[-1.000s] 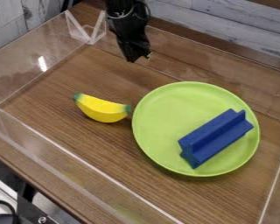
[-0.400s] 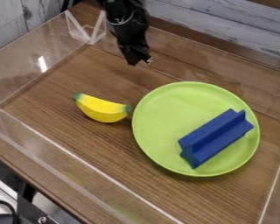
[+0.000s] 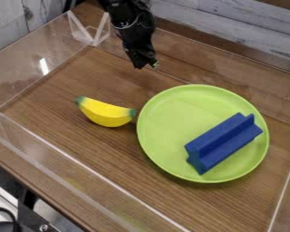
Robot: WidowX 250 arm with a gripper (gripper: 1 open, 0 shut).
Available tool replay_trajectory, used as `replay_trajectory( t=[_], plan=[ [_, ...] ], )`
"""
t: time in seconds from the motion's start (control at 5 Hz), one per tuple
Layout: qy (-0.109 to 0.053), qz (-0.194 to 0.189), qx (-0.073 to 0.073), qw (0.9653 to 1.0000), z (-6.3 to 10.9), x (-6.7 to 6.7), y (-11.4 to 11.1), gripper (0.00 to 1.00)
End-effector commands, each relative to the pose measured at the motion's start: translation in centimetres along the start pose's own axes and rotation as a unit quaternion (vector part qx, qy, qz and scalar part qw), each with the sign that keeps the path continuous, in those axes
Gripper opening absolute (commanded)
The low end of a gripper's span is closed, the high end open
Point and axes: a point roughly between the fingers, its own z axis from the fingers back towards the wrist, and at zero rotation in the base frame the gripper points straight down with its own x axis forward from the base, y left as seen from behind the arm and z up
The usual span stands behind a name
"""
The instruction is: Remove the banana from inside the green plate and put it on the table
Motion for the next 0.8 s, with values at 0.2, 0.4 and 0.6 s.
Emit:
replay_trajectory(
  t=[0.2, 0.4, 0.6],
  plan=[
    [-0.032, -0.006, 0.02, 0.9993, 1.39, 0.89, 0.74, 0.0],
    [-0.037, -0.008, 0.023, 0.999, 1.44, 0.79, 0.76, 0.0],
    [-0.041, -0.01, 0.026, 0.9988, 1.49, 0.85, 0.93, 0.0]
  ],
)
